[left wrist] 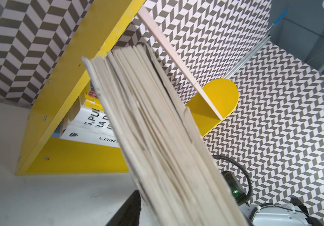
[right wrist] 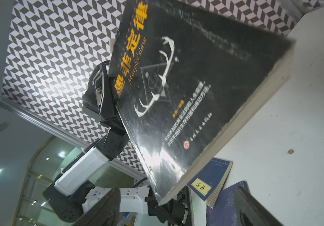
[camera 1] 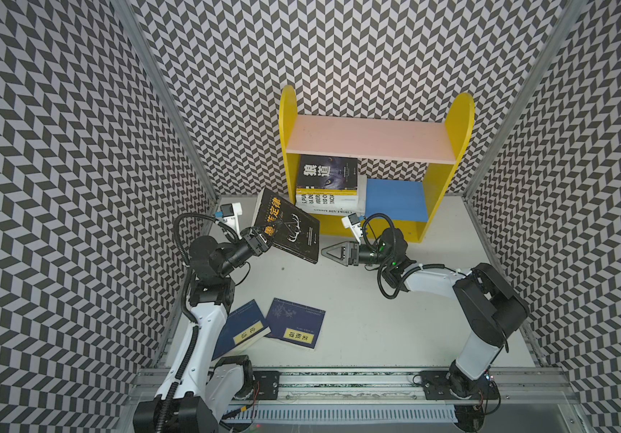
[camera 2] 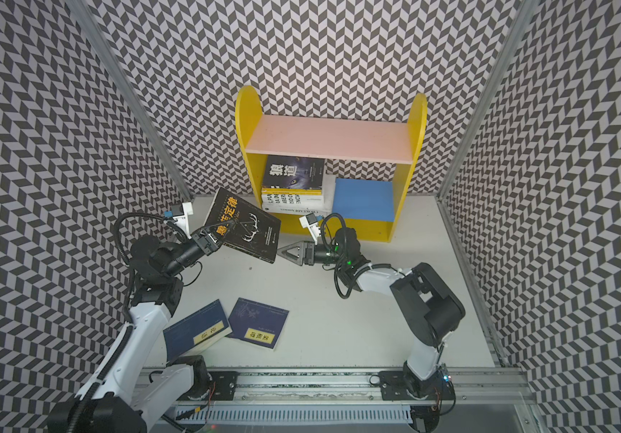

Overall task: Stacking books/files
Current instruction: Pass the book.

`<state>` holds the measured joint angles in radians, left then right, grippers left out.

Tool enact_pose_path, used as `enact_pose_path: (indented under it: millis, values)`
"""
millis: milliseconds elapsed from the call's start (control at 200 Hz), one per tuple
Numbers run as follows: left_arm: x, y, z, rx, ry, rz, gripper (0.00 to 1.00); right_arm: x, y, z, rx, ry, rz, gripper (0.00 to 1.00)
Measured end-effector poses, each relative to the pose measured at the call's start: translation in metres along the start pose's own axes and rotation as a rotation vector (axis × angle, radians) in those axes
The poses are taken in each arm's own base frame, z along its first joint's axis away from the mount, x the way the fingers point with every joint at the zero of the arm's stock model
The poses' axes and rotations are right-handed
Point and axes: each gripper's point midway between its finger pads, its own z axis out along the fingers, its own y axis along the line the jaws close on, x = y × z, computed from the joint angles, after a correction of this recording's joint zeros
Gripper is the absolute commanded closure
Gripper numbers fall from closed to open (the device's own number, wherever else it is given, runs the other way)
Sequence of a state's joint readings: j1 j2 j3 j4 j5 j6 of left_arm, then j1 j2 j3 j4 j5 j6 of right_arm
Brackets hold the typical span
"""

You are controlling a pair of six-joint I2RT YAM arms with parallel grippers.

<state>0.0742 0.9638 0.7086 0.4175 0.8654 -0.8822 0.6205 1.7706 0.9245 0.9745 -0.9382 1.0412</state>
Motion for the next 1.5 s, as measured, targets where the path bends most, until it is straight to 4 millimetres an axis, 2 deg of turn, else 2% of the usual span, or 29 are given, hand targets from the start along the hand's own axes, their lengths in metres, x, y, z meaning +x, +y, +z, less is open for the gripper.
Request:
enact_pose_path:
  millis: [130, 265, 441, 806, 952, 1072, 1152, 1202, 1267, 1417, 1497]
  values:
    - [-0.005, -0.017, 0.002, 0.064, -0.015, 0.025, 1.0, 0.003, 0.005, 0.005, -0.063, 0.023, 0.026, 0.21]
    - [-0.002, -0.034, 0.006, 0.129, -0.001, 0.046, 1.0, 0.002, 0.01, 0.008, -0.151, 0.021, 0.048, 0.38]
    - [0.004, -0.046, 0.011, 0.185, 0.018, 0.069, 1.0, -0.001, 0.01, 0.009, -0.224, 0.012, 0.128, 0.42]
    - [0.006, -0.041, 0.023, 0.196, 0.011, 0.055, 1.0, -0.009, 0.01, 0.009, -0.228, -0.008, 0.261, 0.79]
    - [0.004, -0.034, 0.026, 0.172, -0.004, 0.043, 1.0, -0.015, 0.007, 0.004, -0.222, -0.029, 0.261, 0.93]
    - [0.006, -0.026, 0.028, 0.138, -0.007, 0.031, 0.72, -0.02, 0.003, -0.001, -0.213, -0.041, 0.265, 0.98]
    - [0.008, -0.02, 0.03, 0.11, 0.001, 0.019, 0.37, -0.023, 0.001, -0.005, -0.207, -0.045, 0.264, 0.99]
    - [0.01, -0.015, 0.031, 0.087, 0.006, 0.013, 0.25, -0.024, -0.002, -0.008, -0.202, -0.048, 0.265, 0.99]
    - [0.011, -0.009, 0.031, 0.049, 0.008, 0.01, 0.21, -0.027, -0.007, -0.013, -0.19, -0.064, 0.272, 0.99]
    - [0.015, 0.006, 0.029, -0.033, 0.007, -0.029, 0.2, -0.038, -0.022, -0.032, -0.151, -0.12, 0.27, 1.0]
    - [0.024, 0.011, 0.028, -0.047, 0.009, -0.06, 0.2, -0.045, -0.026, -0.039, -0.138, -0.143, 0.239, 1.0]
